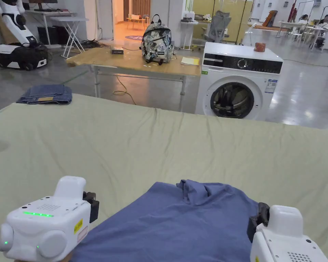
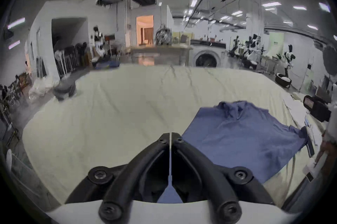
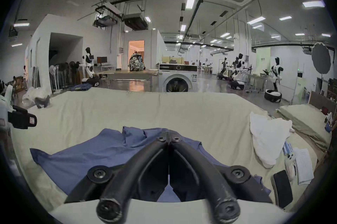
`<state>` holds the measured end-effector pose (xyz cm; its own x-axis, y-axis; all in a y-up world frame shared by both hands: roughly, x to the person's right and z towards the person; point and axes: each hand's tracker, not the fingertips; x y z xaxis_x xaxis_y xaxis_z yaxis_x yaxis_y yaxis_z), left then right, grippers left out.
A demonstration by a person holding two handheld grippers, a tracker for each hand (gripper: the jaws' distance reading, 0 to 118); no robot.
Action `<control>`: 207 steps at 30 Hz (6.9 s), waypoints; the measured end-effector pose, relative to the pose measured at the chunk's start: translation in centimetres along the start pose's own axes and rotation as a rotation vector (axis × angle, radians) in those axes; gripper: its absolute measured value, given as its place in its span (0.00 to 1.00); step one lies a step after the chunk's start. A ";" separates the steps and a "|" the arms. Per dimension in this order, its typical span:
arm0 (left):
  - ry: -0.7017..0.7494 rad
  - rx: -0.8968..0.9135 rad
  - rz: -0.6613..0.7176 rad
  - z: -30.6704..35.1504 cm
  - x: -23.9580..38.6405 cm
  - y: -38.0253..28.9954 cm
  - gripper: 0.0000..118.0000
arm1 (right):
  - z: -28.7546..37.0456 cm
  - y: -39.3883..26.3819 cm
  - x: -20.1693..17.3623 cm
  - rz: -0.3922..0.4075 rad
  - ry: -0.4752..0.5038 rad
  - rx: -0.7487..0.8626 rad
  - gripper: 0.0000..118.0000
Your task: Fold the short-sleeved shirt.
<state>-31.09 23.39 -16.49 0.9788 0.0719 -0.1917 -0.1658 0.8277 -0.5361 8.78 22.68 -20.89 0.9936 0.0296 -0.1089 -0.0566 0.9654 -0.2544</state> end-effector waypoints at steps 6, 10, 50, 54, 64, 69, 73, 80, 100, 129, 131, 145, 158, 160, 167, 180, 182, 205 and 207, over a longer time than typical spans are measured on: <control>0.018 -0.216 0.194 -3.3 -9.3 -0.9 0.06 | -0.9 -1.3 0.3 0.027 0.005 -0.046 0.00; 0.031 -0.329 0.258 -4.3 -11.7 -1.4 0.40 | -1.5 -2.0 0.4 0.042 0.007 -0.081 0.00; 0.120 -0.373 0.183 -4.9 -8.6 -5.9 0.00 | -27.5 3.3 5.5 0.215 0.205 -0.539 0.63; 0.131 -0.383 0.179 -4.7 -8.0 -5.9 0.00 | -33.7 1.9 5.9 0.209 0.216 -0.644 0.63; 0.153 -0.399 0.154 -6.0 -8.3 -6.2 0.00 | -36.7 -0.8 2.2 0.192 0.301 -0.741 0.01; 0.153 -0.402 0.137 -6.1 -8.3 -6.0 0.00 | -35.0 -0.9 0.8 0.241 0.232 -0.708 0.01; 0.149 -0.373 0.139 -5.6 -8.7 -5.7 0.00 | -32.6 0.8 1.7 0.168 0.176 -0.602 0.01; 0.106 -0.275 0.139 -3.2 -7.9 -2.4 0.00 | -26.3 6.8 3.5 0.205 0.125 -0.415 0.01; -0.032 0.198 -0.019 1.2 -0.9 28.5 0.00 | -11.4 29.8 14.2 0.031 -0.115 0.056 0.01; 0.084 0.408 -0.115 -0.6 0.9 44.3 0.00 | -16.7 40.5 13.3 0.074 -0.207 0.280 0.01; 0.097 0.389 -0.133 -1.3 0.8 42.8 0.00 | -16.4 38.2 13.0 0.082 -0.200 0.252 0.01; 0.018 0.268 -0.072 -1.2 -2.2 24.8 0.00 | -7.2 21.4 12.5 0.101 -0.195 0.106 0.01; -0.036 0.153 -0.029 7.0 -2.7 5.8 0.00 | 4.8 8.5 14.0 0.069 -0.144 -0.109 0.01; -0.042 0.119 -0.015 7.4 -3.1 3.2 0.00 | 6.3 6.1 14.1 0.070 -0.135 -0.143 0.01; -0.023 -0.019 -0.001 7.7 -3.7 -4.8 0.00 | 10.3 -2.1 13.7 0.119 -0.129 -0.341 0.01; -0.012 -0.244 -0.048 5.9 -4.9 -10.7 0.00 | 10.5 -10.0 13.7 0.129 -0.099 -0.661 0.01; -0.005 -0.314 -0.075 4.3 -4.7 -11.7 0.00 | 9.4 -11.6 13.9 0.122 -0.098 -0.697 0.01; -0.104 -0.177 -0.005 4.1 -1.7 -6.4 0.46 | 7.4 -3.8 12.3 -0.074 -0.120 -0.420 0.66; -0.112 -0.094 -0.043 4.4 -0.3 -5.4 0.46 | 7.0 -2.9 11.2 -0.098 -0.118 -0.314 0.65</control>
<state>-29.98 21.39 -9.91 0.9917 0.1035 -0.0765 -0.1286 0.7758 -0.6177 20.80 22.05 -14.64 0.9992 -0.0115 0.0381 0.0304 0.8389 -0.5434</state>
